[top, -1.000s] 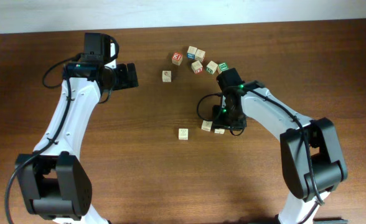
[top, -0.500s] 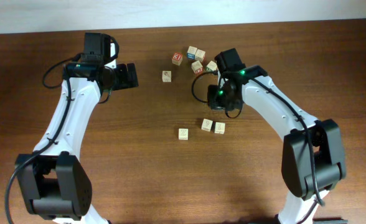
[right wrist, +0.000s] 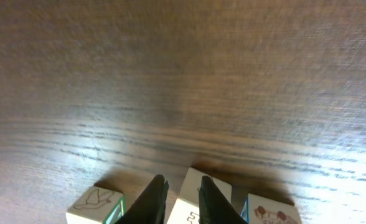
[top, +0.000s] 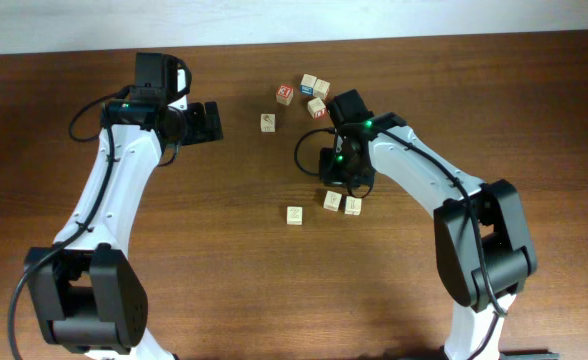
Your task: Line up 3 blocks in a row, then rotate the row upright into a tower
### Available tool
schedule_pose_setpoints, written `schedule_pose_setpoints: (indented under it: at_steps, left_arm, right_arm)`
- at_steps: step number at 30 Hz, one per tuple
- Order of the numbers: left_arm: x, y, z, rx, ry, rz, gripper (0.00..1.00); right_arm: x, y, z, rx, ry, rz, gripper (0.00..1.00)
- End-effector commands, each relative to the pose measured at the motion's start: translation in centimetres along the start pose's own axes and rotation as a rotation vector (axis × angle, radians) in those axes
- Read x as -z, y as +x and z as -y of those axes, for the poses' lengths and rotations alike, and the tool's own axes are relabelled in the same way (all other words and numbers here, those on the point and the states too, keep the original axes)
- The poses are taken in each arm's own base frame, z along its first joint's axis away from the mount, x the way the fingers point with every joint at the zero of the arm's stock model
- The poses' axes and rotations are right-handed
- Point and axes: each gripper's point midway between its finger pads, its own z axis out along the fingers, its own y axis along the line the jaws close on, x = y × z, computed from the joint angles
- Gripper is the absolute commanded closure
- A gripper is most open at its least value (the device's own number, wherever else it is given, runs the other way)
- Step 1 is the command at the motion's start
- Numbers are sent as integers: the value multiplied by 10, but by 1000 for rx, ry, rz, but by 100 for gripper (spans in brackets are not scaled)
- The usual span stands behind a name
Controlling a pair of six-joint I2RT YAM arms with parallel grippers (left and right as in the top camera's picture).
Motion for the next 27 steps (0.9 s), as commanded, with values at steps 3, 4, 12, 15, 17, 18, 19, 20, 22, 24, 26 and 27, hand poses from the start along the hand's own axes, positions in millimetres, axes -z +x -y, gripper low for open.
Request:
schedule_pose_setpoints:
  at_steps: [3,4,12,15,17,18,19,20,22,24,26,27]
  left_arm:
    - [0,-3,3,9,12,-1,1]
    - [0,-3,3,9,12,-1,1]
    - [0,-1,2,9,10,-8,1]
    - [0,-1,2,9,10,-7,1]
    - [0,-1,2,9,10,-8,0]
    - [0,-1,3,9,11,-8,0]
    - [0,0,5,7,24,-14,0]
    - [0,2,10,-13,53,-24,1]
    - [0,8,23,-44,124,-48,16]
    - [-1,19,36,-58,160,-91,38]
    - [-5,33,43,-73,160,-143,59]
    - [-8,44,47,-74,157,-181,69]
  right_arm:
    - [-8,12,-3,14,-27,-70,80]
    - [-8,13,-3,13,-26,-73,81]
    - [-7,20,0,36,-23,-107,80]
    - [3,10,-8,101,-36,-80,78]
    - [12,3,-13,126,-40,-65,76]
    - [22,-3,-13,127,-19,-53,75]
    - [28,-7,-13,128,0,-43,75]
    - [35,-10,-11,126,18,-36,75]
    - [49,-15,-7,107,25,-37,75]
    - [59,-18,2,76,34,-47,75]
    - [65,-17,14,42,45,-67,75]
    - [66,-16,21,24,50,-80,76]
